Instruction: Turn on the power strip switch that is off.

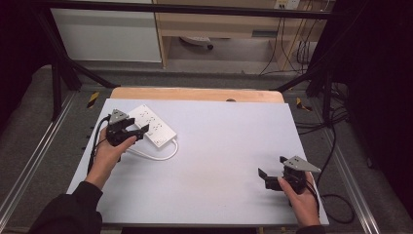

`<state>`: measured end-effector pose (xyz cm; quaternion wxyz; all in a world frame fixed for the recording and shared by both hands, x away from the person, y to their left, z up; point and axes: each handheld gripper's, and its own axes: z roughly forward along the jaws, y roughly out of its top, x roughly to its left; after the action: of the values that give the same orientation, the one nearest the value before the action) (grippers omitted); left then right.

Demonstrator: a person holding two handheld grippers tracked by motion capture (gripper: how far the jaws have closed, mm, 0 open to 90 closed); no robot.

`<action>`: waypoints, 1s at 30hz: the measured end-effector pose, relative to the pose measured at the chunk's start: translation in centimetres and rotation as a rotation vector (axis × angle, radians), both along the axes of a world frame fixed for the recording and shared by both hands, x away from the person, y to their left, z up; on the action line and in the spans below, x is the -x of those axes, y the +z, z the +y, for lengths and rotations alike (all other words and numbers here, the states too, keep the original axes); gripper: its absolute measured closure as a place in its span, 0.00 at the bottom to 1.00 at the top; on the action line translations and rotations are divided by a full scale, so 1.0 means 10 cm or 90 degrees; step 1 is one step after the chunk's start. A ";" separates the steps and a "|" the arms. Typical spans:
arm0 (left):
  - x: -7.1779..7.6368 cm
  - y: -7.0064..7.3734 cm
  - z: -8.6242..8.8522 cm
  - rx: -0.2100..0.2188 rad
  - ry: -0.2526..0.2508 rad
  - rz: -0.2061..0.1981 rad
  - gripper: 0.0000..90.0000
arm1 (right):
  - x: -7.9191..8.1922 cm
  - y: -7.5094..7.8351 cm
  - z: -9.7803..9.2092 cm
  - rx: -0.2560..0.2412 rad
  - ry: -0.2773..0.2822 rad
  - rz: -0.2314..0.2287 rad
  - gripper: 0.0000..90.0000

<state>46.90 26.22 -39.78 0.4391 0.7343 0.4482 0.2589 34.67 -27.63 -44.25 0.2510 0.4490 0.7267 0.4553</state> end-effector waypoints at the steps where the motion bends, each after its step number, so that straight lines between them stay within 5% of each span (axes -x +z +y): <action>1: -0.01 -0.01 0.00 -0.001 0.005 0.004 0.37 | 0.00 0.00 0.00 0.001 0.000 0.000 0.03; 30: -0.15 -0.19 0.01 -0.023 0.010 0.040 0.64 | 0.00 -0.01 0.00 0.000 0.003 0.002 0.03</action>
<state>48.45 26.35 -41.72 0.4092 0.7464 0.4628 0.2475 34.71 -27.63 -44.32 0.2487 0.4481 0.7281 0.4553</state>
